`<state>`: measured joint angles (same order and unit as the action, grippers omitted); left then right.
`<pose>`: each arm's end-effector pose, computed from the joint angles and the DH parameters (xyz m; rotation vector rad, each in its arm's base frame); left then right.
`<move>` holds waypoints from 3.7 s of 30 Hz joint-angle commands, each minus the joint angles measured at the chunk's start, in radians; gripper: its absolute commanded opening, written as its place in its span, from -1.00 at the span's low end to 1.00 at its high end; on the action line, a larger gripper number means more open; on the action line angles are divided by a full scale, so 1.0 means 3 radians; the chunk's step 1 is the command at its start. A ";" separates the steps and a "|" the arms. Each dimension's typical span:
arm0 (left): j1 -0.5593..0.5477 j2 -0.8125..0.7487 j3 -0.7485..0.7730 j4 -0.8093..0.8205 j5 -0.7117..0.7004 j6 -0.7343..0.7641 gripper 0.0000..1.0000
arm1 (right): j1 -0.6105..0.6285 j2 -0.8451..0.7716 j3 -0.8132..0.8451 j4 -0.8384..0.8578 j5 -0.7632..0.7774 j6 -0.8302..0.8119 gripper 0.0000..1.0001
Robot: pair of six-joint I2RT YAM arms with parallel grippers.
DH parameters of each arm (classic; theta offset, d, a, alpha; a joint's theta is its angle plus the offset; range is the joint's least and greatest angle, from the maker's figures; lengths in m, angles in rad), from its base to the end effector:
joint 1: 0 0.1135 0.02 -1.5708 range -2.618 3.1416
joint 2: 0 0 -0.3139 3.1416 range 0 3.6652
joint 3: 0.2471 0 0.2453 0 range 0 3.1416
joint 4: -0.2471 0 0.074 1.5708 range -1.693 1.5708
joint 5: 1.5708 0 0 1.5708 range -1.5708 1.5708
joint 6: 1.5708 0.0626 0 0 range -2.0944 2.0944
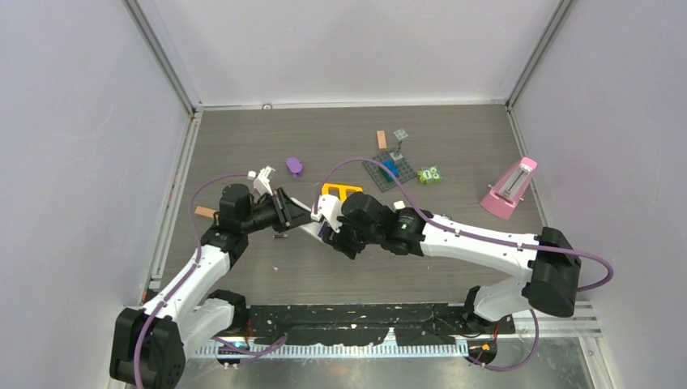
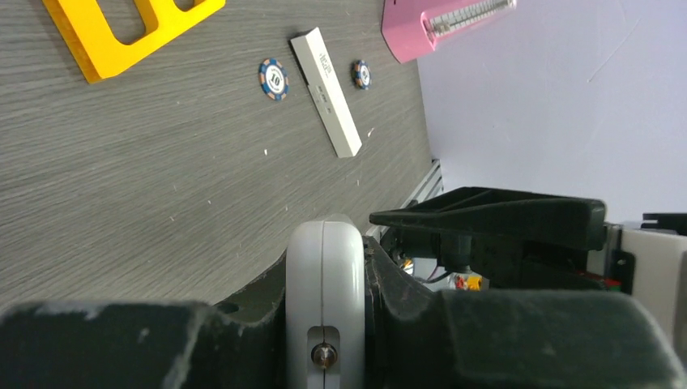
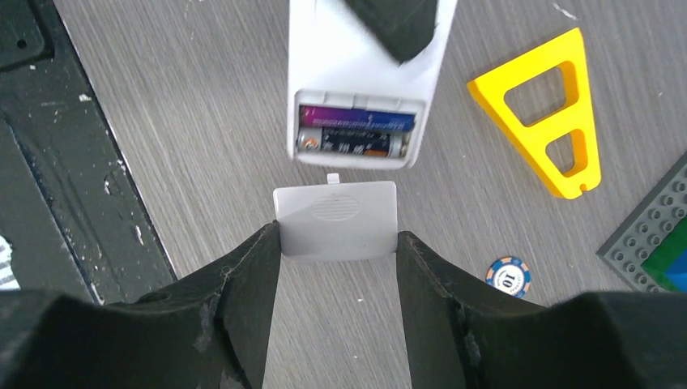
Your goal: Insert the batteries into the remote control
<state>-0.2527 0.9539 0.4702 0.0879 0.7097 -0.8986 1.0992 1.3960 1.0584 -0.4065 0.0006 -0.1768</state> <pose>0.1728 -0.0867 0.2652 -0.1746 2.1499 -1.4101 0.1410 0.2763 0.3079 -1.4059 1.8967 0.4602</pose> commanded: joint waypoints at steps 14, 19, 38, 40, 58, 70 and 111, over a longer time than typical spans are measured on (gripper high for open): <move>-0.0054 -0.0117 0.0089 0.0116 0.0265 0.0328 -1.00 | 0.0084 0.0196 0.0315 0.0409 0.0195 0.0151 -0.26; -0.0053 -0.0126 0.0077 0.0125 0.0265 0.0335 -1.00 | 0.0083 0.0257 0.0334 0.0415 0.0220 0.0181 -0.26; -0.0055 -0.0246 0.0004 0.0235 0.0141 0.0349 -1.00 | 0.0075 0.0288 0.0398 0.0166 0.0091 0.0277 -0.25; -0.0053 -0.0252 0.0008 0.0229 0.0135 0.0358 -1.00 | 0.0071 0.0294 0.0421 0.0142 0.0108 0.0267 -0.25; -0.0053 -0.0309 -0.0017 0.0259 0.0211 0.0491 -1.00 | 0.0013 0.0398 0.0565 0.0005 0.0047 0.0223 -0.26; -0.0054 -0.0337 -0.0021 0.0173 0.0154 0.0571 -1.00 | -0.0008 0.0373 0.0574 0.0013 0.0051 0.0241 -0.26; -0.0052 -0.0340 0.0002 0.0042 0.0021 0.0612 -1.00 | -0.0039 0.0432 0.0605 0.0180 0.0273 0.0356 -0.27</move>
<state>-0.2646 0.8650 0.4595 0.0906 0.6945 -0.7212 1.0966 1.5253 1.2022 -0.4042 0.0471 -0.0753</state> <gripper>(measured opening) 0.232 0.563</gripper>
